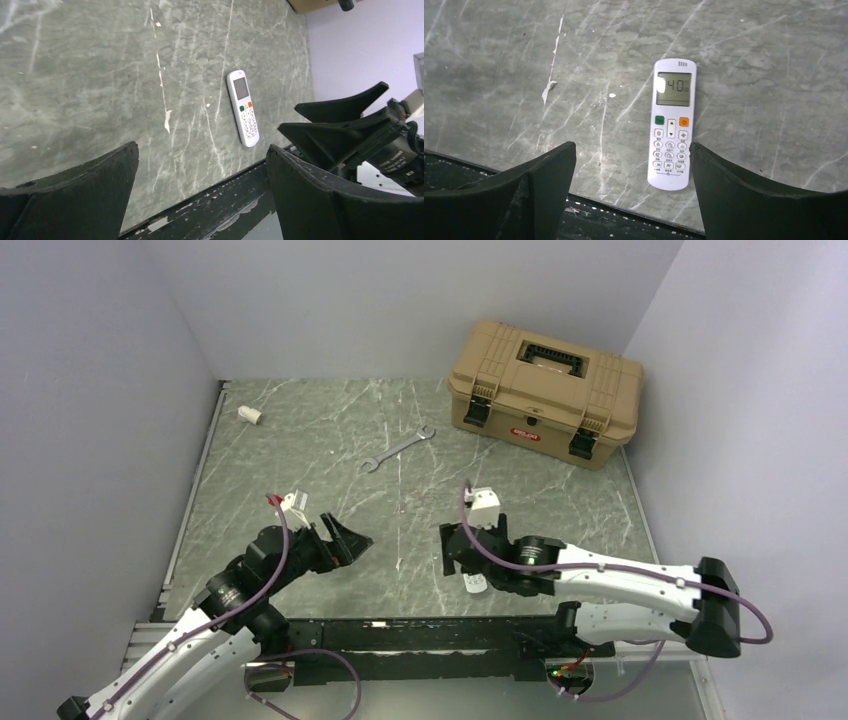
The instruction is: Load the batteries into the remote control
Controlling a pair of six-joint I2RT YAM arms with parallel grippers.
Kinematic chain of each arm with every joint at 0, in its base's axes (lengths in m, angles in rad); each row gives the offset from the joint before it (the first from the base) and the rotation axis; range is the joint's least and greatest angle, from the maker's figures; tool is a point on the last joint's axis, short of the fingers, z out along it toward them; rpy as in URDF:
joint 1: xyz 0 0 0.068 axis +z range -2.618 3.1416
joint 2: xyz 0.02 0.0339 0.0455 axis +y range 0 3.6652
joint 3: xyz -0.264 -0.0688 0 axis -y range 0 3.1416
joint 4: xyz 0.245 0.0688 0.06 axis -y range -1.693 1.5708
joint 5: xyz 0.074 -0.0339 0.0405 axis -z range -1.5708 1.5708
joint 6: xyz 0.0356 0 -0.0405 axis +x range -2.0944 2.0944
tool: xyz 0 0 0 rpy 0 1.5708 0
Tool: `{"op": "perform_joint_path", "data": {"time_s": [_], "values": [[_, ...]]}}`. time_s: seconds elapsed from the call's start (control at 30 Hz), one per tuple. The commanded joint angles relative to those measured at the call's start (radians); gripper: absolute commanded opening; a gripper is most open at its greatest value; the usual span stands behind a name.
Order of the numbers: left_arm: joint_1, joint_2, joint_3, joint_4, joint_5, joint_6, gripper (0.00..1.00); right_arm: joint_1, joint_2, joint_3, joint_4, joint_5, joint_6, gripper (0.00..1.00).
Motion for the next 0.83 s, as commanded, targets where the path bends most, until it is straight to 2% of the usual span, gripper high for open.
{"op": "perform_joint_path", "data": {"time_s": [0.0,0.17,0.27,0.47,0.7,0.8], "values": [[-0.002,0.009,0.071,-0.096,-0.072,0.061,0.99,-0.001,-0.144,-0.08,-0.006,0.068,0.082,0.87],[-0.002,0.024,0.108,-0.189,-0.18,0.077,0.99,-0.002,-0.344,-0.214,0.111,0.059,0.034,0.89],[-0.003,0.045,0.121,-0.26,-0.262,0.048,0.99,-0.001,-0.423,-0.257,0.186,0.02,-0.084,0.99],[-0.003,0.068,0.148,-0.345,-0.341,0.015,0.99,-0.001,-0.489,-0.291,0.22,0.03,-0.129,1.0],[-0.003,0.008,0.119,-0.301,-0.378,0.069,0.99,-0.001,-0.508,-0.309,0.252,0.011,-0.17,1.0],[-0.002,-0.003,0.108,-0.331,-0.424,0.028,0.99,-0.002,-0.512,-0.311,0.257,0.005,-0.178,1.0]]}}
